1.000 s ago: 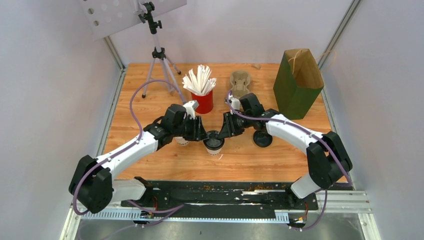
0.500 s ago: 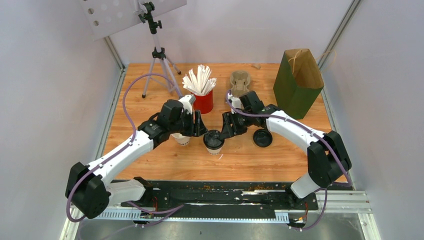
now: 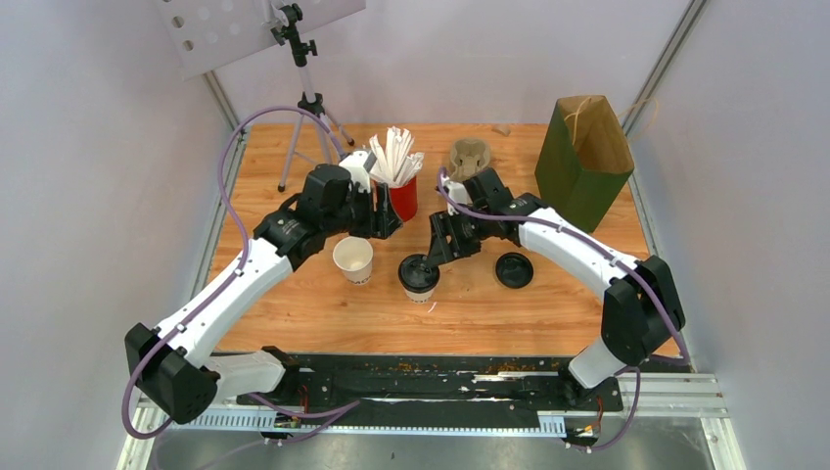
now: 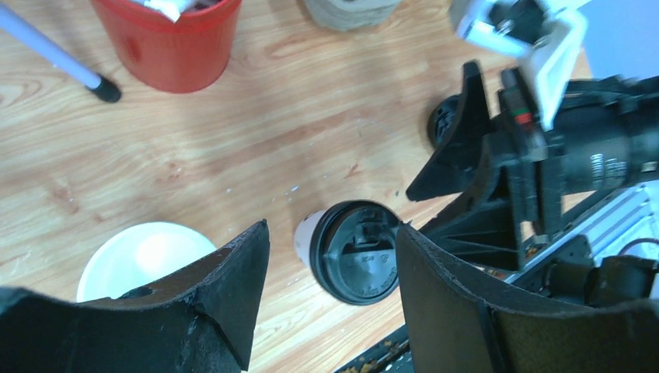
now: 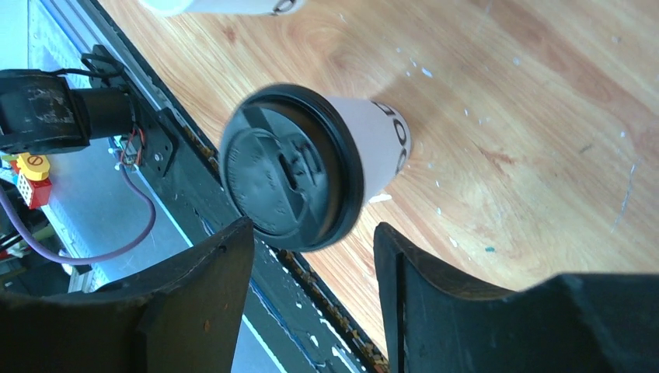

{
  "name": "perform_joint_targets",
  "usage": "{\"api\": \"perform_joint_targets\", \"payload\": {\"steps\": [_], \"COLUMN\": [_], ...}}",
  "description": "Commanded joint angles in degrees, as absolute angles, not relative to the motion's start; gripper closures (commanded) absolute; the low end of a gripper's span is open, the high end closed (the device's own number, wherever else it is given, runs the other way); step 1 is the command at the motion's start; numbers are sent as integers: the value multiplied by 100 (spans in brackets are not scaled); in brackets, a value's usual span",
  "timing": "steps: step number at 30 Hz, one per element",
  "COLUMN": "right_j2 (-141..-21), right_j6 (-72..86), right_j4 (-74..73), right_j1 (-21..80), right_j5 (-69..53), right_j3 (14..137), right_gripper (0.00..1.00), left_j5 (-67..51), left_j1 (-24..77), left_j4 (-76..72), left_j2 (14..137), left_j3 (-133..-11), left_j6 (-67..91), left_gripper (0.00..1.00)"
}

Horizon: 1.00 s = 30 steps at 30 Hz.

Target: Pack the takeout coffee

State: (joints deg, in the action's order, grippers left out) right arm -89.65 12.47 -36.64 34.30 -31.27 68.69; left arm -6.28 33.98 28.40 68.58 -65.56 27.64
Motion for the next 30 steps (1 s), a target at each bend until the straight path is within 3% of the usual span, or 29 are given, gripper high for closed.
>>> {"api": "perform_joint_targets", "payload": {"steps": [1,7,19,30], "right_j2": [-9015,-9207,-9159,-9354], "right_j6": [1562,1800,1798,1440], "right_j4": [-3521,-3519,-3730,-3733], "right_j1": [3736,4220,4269,4269], "right_j5": [-2837,-2464,-2119,-2324], "right_j3": [7329,7470,7510,7957], "right_gripper": [41,42,60,54], "left_j5": [-730,-1214,-1480,-1828], "left_j1": [3297,3270,3269,3268], "left_j4": [3371,3321,3147,2151], "left_j2": [6763,6526,6488,5846], "left_j3": [-6590,-6092,-5650,-4505], "left_j6": [2272,1859,2172,3097], "left_gripper": [32,31,42,45]}}
